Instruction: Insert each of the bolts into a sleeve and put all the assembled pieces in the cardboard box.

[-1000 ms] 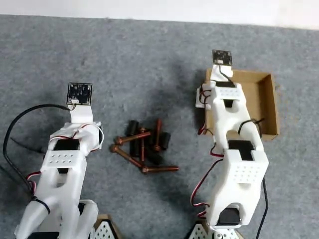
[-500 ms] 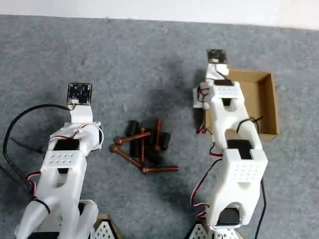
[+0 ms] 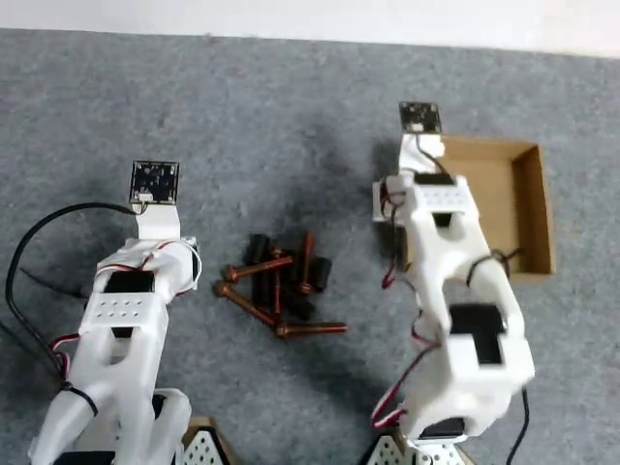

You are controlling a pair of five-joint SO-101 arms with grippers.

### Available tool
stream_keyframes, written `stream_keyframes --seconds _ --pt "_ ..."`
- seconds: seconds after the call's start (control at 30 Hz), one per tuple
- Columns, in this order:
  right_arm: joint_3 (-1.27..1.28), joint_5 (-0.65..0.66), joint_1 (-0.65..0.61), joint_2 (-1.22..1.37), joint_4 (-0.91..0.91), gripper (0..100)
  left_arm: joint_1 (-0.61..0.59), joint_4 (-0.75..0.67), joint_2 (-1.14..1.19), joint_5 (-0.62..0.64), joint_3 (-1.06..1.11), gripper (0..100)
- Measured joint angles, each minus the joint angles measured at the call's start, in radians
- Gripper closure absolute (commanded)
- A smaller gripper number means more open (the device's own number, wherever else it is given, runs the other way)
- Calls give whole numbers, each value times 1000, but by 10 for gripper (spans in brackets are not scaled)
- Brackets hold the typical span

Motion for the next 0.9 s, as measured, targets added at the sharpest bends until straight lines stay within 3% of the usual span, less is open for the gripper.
stream_keyframes --seconds 0.4,0.6,0.9 --pt "330 0 -52 -397 -126 872 0 0 0 0 0 912" --pt "341 0 -98 -382 -138 872 0 0 0 0 0 912" --pt "216 2 -71 -140 -147 872 0 0 0 0 0 912"
